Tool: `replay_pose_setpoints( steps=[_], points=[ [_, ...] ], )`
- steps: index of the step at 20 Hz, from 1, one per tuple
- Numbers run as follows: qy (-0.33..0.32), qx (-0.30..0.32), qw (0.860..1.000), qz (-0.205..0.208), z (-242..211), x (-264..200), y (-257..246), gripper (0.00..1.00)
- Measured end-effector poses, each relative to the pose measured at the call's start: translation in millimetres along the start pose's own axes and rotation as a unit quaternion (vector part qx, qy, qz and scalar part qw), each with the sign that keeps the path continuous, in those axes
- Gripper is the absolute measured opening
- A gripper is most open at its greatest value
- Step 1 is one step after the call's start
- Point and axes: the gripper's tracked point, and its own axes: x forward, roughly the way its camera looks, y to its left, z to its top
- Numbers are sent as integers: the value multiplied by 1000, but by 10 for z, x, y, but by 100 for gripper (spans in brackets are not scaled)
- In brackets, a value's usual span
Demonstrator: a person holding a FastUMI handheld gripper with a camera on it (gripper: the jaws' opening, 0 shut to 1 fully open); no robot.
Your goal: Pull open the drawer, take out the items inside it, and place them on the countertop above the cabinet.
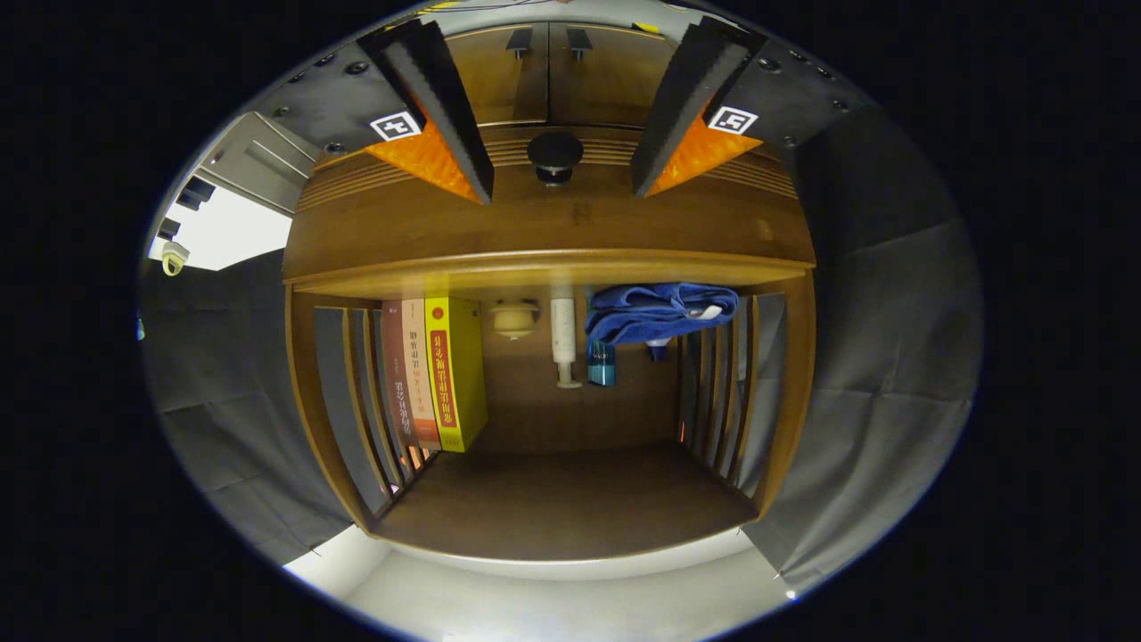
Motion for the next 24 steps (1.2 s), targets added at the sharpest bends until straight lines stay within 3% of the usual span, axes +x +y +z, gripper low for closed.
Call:
replay_pose_setpoints(
  steps=[4,8,13,17,22,24],
  points=[
    [9,-10,1000,-7,-143,159,21,99],
    [29,-5,999,-13,-318,355,-12,85],
    [30,10,999,-22,-351,483,-84,81],
    [34,20,999,-25,-402,445,-59,55],
    [45,22,999,-12,-409,439,-56,42],
    [45,23,999,-7,-411,382,-45,42]
  ],
)
